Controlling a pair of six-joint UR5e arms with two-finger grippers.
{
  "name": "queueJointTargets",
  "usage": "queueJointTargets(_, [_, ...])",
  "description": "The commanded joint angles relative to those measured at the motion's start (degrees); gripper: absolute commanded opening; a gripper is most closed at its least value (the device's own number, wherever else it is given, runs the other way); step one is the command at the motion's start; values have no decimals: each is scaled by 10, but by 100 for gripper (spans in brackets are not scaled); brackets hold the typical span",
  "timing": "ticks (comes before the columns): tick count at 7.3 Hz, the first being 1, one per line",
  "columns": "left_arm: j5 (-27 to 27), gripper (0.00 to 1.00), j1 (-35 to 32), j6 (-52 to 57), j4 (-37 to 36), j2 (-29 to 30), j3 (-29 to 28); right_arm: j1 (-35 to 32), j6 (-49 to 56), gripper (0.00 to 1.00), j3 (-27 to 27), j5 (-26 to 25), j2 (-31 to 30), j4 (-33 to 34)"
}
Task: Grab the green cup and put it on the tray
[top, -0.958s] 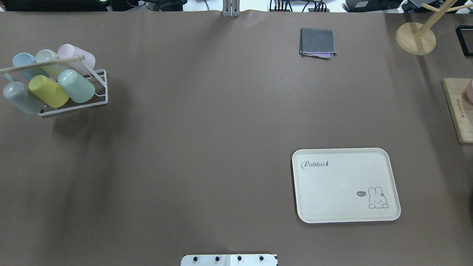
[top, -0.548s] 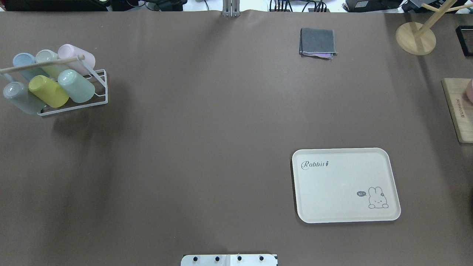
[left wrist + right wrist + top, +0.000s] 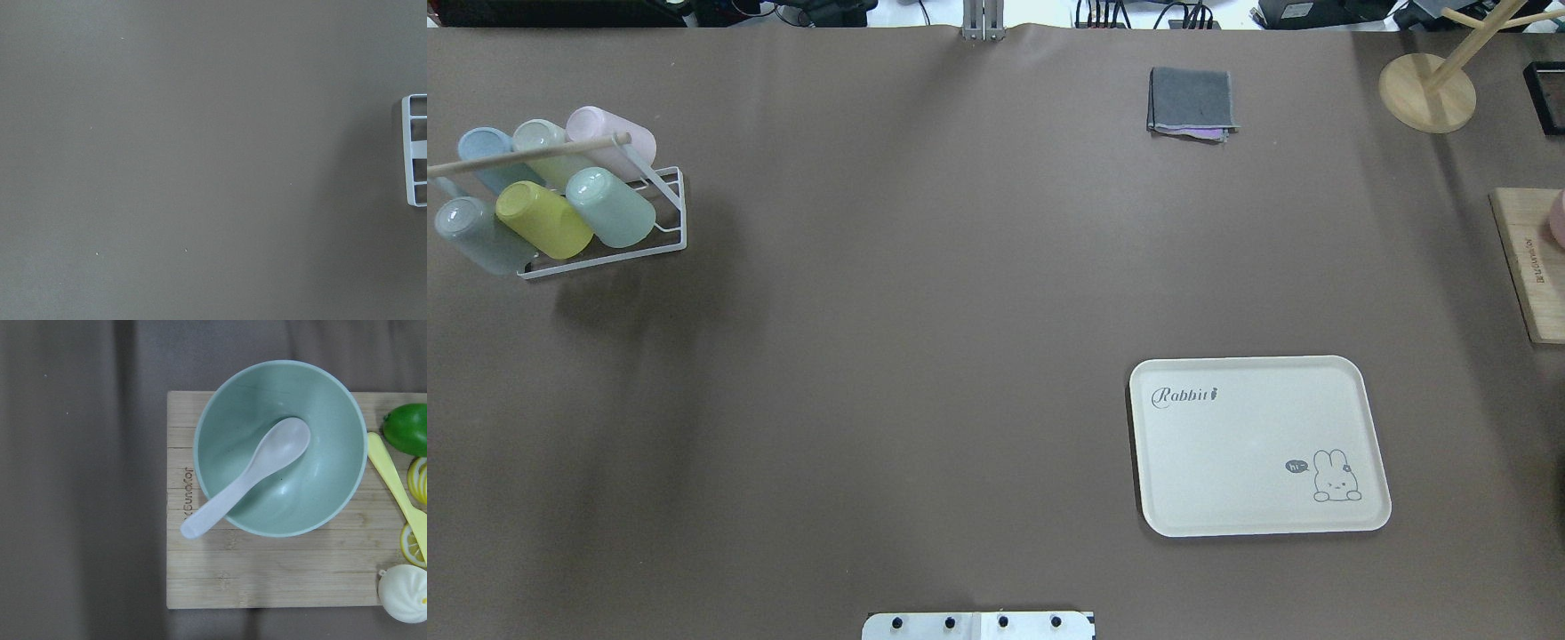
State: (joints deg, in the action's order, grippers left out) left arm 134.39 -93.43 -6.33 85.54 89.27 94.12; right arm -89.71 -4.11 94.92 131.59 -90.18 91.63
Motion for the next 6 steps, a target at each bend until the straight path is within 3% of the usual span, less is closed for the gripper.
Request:
queueJointTargets(1, [0,99,0,0,4,1,-9,6,-4,100,-14,-2,-12,-57])
queueJointTargets(4, [-1,99,0,0,2,5,-9,6,-4,100,-16,10,-26,-124])
queueJointTargets(6, [-1,99,0,0,-3,11,-8,6,-5,100,-51,21,-32,-191])
